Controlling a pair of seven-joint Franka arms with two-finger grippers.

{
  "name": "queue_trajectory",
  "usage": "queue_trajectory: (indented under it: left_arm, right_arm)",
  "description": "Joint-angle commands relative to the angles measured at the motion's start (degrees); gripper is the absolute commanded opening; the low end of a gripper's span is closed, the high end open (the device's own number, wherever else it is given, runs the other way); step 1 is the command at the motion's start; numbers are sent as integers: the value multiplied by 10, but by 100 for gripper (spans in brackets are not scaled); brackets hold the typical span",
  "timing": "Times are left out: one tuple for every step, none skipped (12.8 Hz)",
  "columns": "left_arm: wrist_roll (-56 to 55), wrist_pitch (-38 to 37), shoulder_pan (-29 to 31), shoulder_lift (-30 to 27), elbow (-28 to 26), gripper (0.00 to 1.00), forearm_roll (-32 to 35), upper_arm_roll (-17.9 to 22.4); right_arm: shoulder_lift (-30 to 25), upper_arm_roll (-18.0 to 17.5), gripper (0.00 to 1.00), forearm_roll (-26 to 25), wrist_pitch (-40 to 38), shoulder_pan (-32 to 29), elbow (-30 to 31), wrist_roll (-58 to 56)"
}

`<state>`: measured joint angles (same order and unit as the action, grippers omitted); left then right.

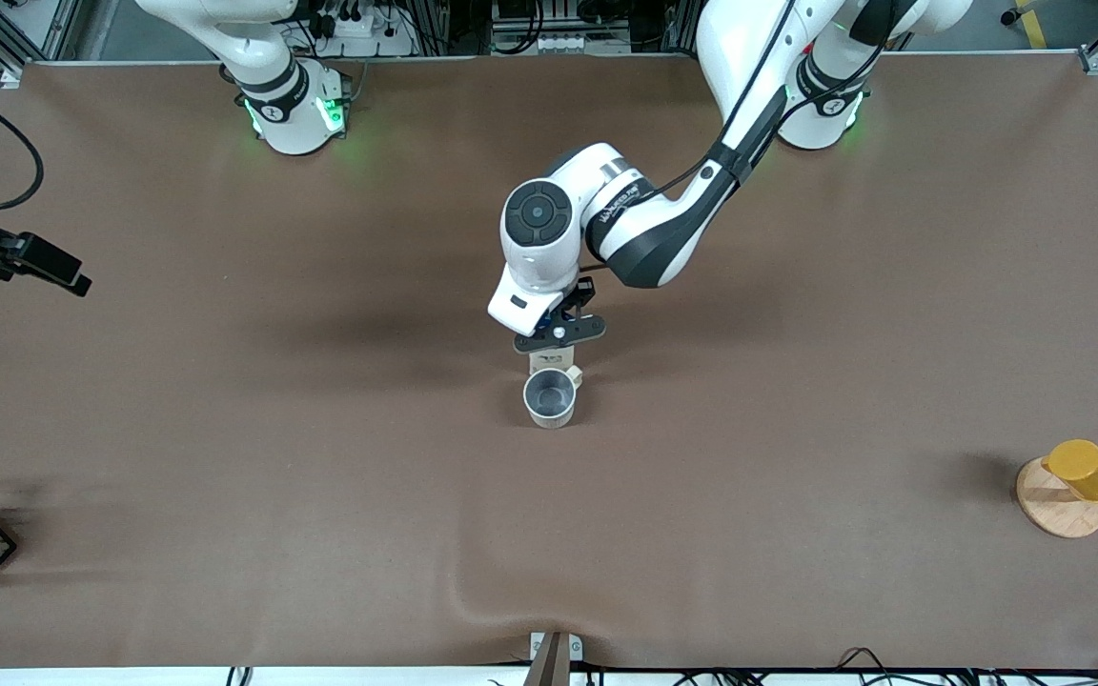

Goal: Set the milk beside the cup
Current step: 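Lower the milk carton beside the mug with the left gripper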

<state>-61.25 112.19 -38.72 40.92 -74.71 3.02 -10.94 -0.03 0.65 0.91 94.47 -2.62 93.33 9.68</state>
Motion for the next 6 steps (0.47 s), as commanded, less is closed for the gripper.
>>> queue_trajectory:
  left_arm:
    - [-2, 22, -7, 14, 15, 100, 26, 12]
    - [-3, 22, -8, 12, 15, 100, 27, 12]
    - [-3, 22, -8, 10, 15, 100, 28, 12]
    - [-3, 22, -8, 3, 15, 100, 28, 12]
    - [-4, 15, -8, -6, 15, 100, 29, 11]
    - [-3, 14, -7, -22, 14, 100, 30, 10]
  right_arm:
    - [8, -5, 100, -5, -8, -3, -16, 5]
    - [8, -5, 100, -5, -8, -3, -16, 5]
    - [8, -5, 100, -5, -8, -4, -16, 5]
    - [8, -5, 100, -5, -9, -5, -16, 5]
    - [8, -5, 100, -5, -10, -5, -16, 5]
    - [8, -5, 100, -5, -10, -5, -16, 5]
